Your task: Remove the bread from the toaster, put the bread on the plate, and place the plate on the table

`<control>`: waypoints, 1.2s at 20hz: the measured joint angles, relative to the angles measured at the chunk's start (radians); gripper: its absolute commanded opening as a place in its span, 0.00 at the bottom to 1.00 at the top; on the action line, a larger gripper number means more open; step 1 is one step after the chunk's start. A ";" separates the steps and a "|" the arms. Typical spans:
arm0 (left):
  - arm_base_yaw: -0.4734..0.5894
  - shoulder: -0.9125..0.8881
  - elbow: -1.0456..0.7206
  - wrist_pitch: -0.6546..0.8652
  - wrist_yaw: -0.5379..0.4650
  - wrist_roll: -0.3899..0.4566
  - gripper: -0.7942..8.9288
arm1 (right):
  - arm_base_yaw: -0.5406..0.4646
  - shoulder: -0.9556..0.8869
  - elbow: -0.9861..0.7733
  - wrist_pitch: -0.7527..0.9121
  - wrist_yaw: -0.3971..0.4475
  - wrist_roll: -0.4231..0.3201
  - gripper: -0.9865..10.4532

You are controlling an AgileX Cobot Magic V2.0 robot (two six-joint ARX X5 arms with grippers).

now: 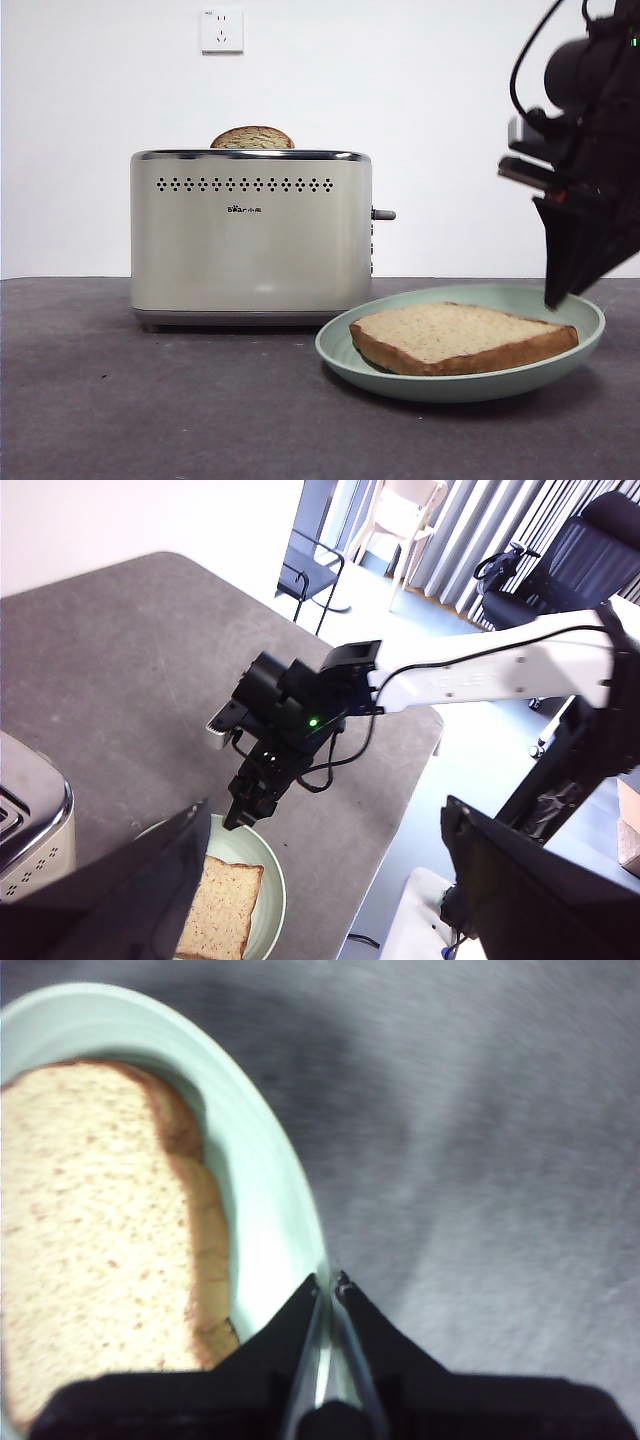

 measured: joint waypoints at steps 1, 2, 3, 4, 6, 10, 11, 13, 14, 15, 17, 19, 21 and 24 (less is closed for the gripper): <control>0.000 -0.006 0.000 0.000 0.000 0.000 0.48 | -0.012 0.013 0.000 0.006 -0.001 -0.003 0.07; 0.000 -0.010 0.000 -0.001 0.000 0.002 0.48 | -0.023 0.024 0.000 0.010 0.000 -0.003 0.07; 0.000 -0.014 0.000 -0.005 0.000 0.006 0.48 | -0.034 0.037 0.000 0.010 0.013 -0.004 0.07; 0.000 -0.016 0.000 -0.010 0.000 0.009 0.48 | -0.042 0.048 0.000 0.011 0.024 -0.006 0.07; 0.000 -0.018 0.000 -0.024 0.000 0.016 0.48 | -0.058 0.065 0.000 0.011 0.022 -0.008 0.07; 0.000 -0.018 0.000 -0.028 0.000 0.023 0.48 | -0.062 0.067 0.000 0.019 0.038 -0.009 0.35; 0.000 -0.018 0.000 -0.029 0.000 0.024 0.48 | -0.064 0.067 0.000 0.021 0.039 -0.006 0.39; 0.000 -0.018 0.000 -0.035 0.000 0.025 0.48 | -0.065 0.067 0.000 0.027 0.040 -0.005 0.39; 0.000 -0.018 0.000 -0.037 0.000 0.026 0.48 | -0.065 0.067 0.000 0.027 0.040 -0.005 0.39; 0.000 -0.018 0.000 -0.045 0.000 0.030 0.48 | -0.065 0.067 0.000 0.027 0.040 -0.004 0.39; 0.000 -0.018 0.000 -0.049 -0.001 0.037 0.48 | -0.065 0.061 0.000 0.023 0.040 0.002 0.39; 0.000 -0.018 0.000 -0.051 -0.011 0.044 0.47 | -0.065 0.023 0.000 0.012 0.040 0.006 0.39; 0.000 -0.018 0.000 -0.064 -0.057 0.051 0.47 | -0.065 -0.073 0.000 -0.002 0.036 0.014 0.39; 0.000 -0.016 0.000 -0.122 -0.140 0.068 0.47 | -0.065 -0.258 0.011 -0.053 -0.041 0.030 0.39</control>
